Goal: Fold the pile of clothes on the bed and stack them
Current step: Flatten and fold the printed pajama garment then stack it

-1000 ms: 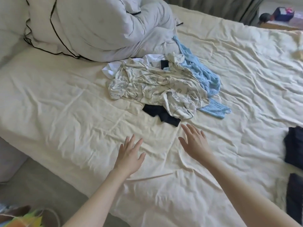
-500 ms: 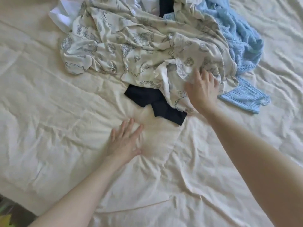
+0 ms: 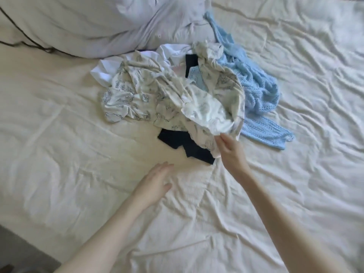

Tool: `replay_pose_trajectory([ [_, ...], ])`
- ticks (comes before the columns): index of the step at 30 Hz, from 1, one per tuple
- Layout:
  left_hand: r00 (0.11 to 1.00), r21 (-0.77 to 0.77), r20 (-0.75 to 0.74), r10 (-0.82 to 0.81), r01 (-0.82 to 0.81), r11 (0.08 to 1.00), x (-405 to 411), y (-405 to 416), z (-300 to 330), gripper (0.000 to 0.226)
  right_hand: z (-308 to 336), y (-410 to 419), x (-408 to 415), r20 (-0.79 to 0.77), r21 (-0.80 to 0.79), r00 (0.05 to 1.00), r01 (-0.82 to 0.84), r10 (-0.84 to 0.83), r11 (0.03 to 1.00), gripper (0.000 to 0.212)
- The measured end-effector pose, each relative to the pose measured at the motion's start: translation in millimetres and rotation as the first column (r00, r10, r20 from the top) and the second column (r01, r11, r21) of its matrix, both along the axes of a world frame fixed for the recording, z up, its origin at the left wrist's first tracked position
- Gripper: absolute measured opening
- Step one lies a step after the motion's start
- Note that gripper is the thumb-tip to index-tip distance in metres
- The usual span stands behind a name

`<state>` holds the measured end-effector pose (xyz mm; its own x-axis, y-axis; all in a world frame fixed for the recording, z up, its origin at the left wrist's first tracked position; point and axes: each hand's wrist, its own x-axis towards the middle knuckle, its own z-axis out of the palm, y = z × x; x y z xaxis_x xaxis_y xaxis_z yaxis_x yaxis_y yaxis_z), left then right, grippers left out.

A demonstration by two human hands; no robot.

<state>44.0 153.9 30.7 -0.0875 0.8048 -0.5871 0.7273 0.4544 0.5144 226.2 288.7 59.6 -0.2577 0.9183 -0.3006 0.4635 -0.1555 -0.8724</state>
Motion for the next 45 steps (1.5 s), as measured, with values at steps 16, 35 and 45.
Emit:
replay_pose_trajectory([
  [16,0.984,0.551,0.179,-0.027,-0.077,0.831,-16.9,-81.6,354.1,0.036,335.0,-132.3,-38.3,-0.194,0.021,0.889,-0.419,0.414,0.908,0.026],
  [35,0.649,0.576,0.743,0.163,-0.745,0.337,-113.3,-190.1,580.4,0.015,442.4,-148.3,-123.8,-0.027,0.396,0.957,-0.254,0.288,0.882,0.031],
  [45,0.78,0.455,0.538,0.321,-0.589,0.668,-174.7,-239.1,562.5,0.088,530.4,-174.6,-181.3,-0.376,0.259,0.796,-0.402,0.475,0.878,0.014],
])
